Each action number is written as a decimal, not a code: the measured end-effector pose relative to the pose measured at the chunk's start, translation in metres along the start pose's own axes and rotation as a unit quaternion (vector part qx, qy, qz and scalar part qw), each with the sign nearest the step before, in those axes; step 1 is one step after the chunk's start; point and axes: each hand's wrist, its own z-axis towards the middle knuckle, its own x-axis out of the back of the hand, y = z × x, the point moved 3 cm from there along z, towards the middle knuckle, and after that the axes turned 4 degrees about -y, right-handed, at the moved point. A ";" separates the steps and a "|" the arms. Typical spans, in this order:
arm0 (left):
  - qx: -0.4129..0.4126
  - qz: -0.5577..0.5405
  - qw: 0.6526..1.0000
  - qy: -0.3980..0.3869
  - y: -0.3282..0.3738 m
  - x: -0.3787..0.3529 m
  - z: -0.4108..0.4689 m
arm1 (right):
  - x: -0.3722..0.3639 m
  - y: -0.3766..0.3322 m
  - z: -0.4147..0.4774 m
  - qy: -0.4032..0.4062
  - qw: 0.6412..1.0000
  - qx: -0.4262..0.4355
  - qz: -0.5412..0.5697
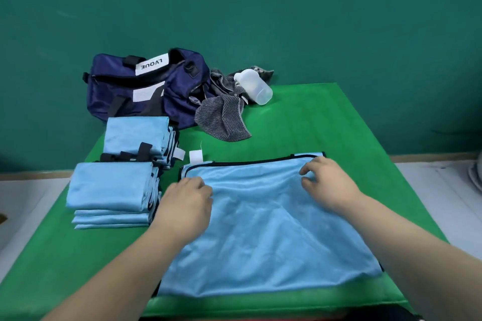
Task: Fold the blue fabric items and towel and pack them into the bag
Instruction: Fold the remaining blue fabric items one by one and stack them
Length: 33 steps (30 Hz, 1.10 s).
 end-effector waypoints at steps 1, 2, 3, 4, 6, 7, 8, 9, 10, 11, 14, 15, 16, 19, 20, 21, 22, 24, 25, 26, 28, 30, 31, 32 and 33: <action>-0.007 -0.012 1.000 -0.017 0.004 -0.003 -0.013 | -0.008 -0.010 -0.013 -0.011 1.000 0.020 -0.002; -0.012 -0.012 0.999 -0.033 0.007 -0.008 -0.026 | -0.016 -0.019 -0.024 -0.023 0.999 0.036 -0.010; -0.008 -0.008 0.998 -0.055 0.008 -0.013 -0.037 | -0.024 -0.027 -0.035 -0.038 0.998 0.048 -0.031; 0.002 -0.005 0.997 -0.078 0.008 -0.019 -0.047 | -0.033 -0.031 -0.043 -0.052 0.995 0.055 -0.063; 0.022 -0.008 0.991 -0.133 0.009 -0.025 -0.061 | -0.046 -0.028 -0.056 -0.080 0.988 0.043 -0.126; 0.020 -0.008 0.985 -0.169 0.010 -0.029 -0.067 | -0.050 -0.021 -0.060 -0.093 0.985 0.030 -0.146; 0.015 -0.015 0.980 -0.199 0.010 -0.032 -0.072 | -0.052 -0.012 -0.064 -0.105 0.982 0.014 -0.157; 0.014 -0.026 0.975 -0.219 0.011 -0.034 -0.076 | -0.052 -0.002 -0.067 -0.114 0.980 0.001 -0.164; 0.014 -0.032 0.972 -0.232 0.011 -0.036 -0.079 | -0.053 0.008 -0.069 -0.122 0.979 -0.006 -0.162; 0.017 -0.036 0.971 -0.237 0.011 -0.038 -0.081 | -0.052 0.016 -0.071 -0.128 0.979 -0.009 -0.156; 0.018 -0.046 0.973 -0.226 0.015 -0.044 -0.080 | -0.047 0.029 -0.075 -0.124 0.980 -0.001 -0.156; 0.017 -0.046 0.974 -0.222 0.018 -0.045 -0.079 | -0.046 0.032 -0.075 -0.117 0.980 -0.001 -0.159; 0.016 -0.043 0.974 -0.220 0.019 -0.048 -0.076 | -0.045 0.034 -0.076 -0.111 0.981 -0.002 -0.159; 0.014 -0.045 0.976 -0.211 0.021 -0.051 -0.071 | -0.045 0.040 -0.076 -0.095 0.990 0.007 -0.108; 0.013 -0.049 0.977 -0.207 0.020 -0.050 -0.072 | -0.044 0.040 -0.076 -0.081 0.994 0.015 -0.067; 0.010 -0.055 0.978 -0.199 0.019 -0.049 -0.073 | -0.040 0.040 -0.077 -0.058 0.998 0.024 -0.019; 0.007 -0.063 0.981 -0.186 0.016 -0.047 -0.077 | -0.036 0.041 -0.078 -0.029 0.999 0.031 0.026; -0.001 -0.084 0.985 -0.149 0.009 -0.040 -0.088 | -0.027 0.043 -0.089 0.018 0.996 0.049 0.074; -0.004 -0.101 0.986 -0.129 0.006 -0.036 -0.094 | -0.024 0.046 -0.097 0.034 0.995 0.058 0.078; -0.008 -0.118 0.987 -0.113 0.002 -0.032 -0.103 | -0.022 0.051 -0.108 0.047 0.994 0.067 0.076; -0.027 -0.139 0.986 -0.086 -0.006 -0.026 -0.124 | -0.020 0.063 -0.135 0.065 0.992 0.085 0.071; -0.050 -0.142 0.987 -0.054 -0.015 -0.026 -0.146 | -0.022 0.076 -0.163 0.076 0.990 0.100 0.063; -0.060 -0.137 0.988 -0.047 -0.019 -0.028 -0.156 | -0.024 0.082 -0.174 0.075 0.990 0.100 0.058; -0.066 -0.130 0.988 -0.048 -0.023 -0.031 -0.164 | -0.026 0.086 -0.183 0.073 0.991 0.093 0.053; -0.069 -0.124 0.988 -0.052 -0.026 -0.033 -0.170 | -0.028 0.089 -0.190 0.072 0.993 0.085 0.048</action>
